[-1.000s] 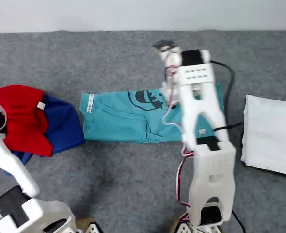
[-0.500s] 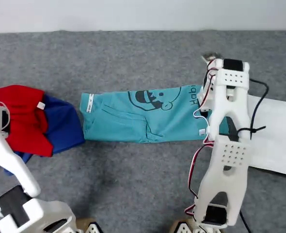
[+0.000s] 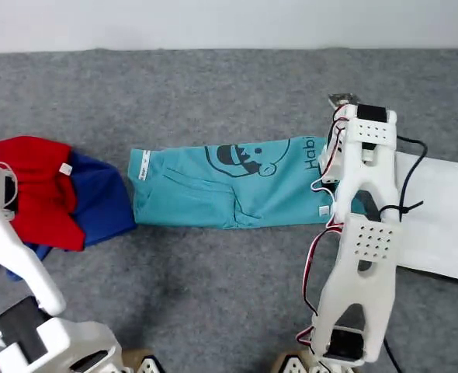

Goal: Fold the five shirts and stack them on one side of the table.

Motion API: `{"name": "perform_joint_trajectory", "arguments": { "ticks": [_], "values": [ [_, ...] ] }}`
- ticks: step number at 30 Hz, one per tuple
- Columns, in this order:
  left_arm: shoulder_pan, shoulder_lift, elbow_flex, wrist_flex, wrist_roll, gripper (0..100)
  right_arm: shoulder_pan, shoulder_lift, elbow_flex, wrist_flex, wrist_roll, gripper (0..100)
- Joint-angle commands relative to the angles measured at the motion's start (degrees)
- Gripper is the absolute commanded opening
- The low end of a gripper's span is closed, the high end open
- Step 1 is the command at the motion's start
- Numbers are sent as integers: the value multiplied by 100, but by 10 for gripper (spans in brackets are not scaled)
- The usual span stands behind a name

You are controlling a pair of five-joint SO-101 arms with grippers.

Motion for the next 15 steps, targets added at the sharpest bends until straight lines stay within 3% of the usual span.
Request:
{"name": "perform_joint_trajectory", "arguments": {
  "ticks": [1, 7, 15],
  "values": [
    [35, -220, -31, -62, -26, 15, -40, -251, -53, 57, 79, 11],
    [35, -246, -31, -62, -26, 15, -268, -1095, -53, 444, 404, 9],
    [0, -273, -31, -53, -18, 15, -1807, -2308, -53, 980, 510, 9]
  ]
}}
